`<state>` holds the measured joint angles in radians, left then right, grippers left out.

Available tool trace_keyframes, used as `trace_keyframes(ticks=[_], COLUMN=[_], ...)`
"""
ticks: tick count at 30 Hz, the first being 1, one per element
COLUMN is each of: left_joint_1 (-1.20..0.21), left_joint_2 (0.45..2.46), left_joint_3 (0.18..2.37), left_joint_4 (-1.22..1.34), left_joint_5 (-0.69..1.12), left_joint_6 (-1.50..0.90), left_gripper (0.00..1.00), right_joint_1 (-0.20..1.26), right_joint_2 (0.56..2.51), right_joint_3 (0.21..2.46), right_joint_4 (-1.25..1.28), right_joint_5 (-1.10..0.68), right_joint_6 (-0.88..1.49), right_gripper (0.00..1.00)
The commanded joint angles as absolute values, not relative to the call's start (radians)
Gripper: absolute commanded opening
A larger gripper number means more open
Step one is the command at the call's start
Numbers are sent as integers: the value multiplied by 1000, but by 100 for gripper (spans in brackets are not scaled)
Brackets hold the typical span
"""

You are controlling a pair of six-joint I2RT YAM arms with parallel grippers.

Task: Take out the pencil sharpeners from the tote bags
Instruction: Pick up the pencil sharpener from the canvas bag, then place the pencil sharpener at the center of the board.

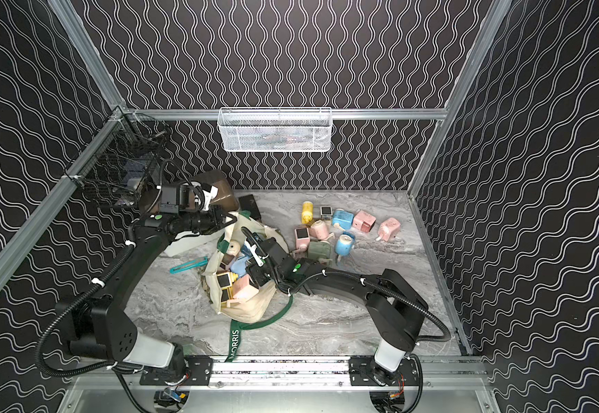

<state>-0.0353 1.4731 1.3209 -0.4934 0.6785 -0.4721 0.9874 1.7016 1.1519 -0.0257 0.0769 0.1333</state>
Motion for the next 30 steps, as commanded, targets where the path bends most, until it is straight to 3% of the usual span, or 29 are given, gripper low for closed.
trace_keyframes(ticks=[1, 9, 19, 24, 30], left_joint_1=[-35, -35, -35, -34, -32], left_joint_2=[1455, 1456, 1452, 1453, 1451], left_joint_3=[1335, 1338, 1336, 1336, 1335], left_joint_4=[-403, -404, -408, -411, -407], left_joint_5=[700, 699, 691, 691, 695], left_joint_6=[-458, -461, -462, -463, -468], left_gripper=[0, 0, 0, 0, 0], right_joint_1=[988, 1001, 1006, 1004, 924], right_joint_2=[1720, 1732, 1462, 1262, 1129], right_joint_3=[1185, 1290, 1158, 1065, 1052], right_joint_4=[42, -30, -36, -43, -166], right_joint_5=[56, -14, -131, -53, 225], right_joint_6=[117, 126, 151, 178, 228], right_gripper=[54, 52, 52, 51, 50])
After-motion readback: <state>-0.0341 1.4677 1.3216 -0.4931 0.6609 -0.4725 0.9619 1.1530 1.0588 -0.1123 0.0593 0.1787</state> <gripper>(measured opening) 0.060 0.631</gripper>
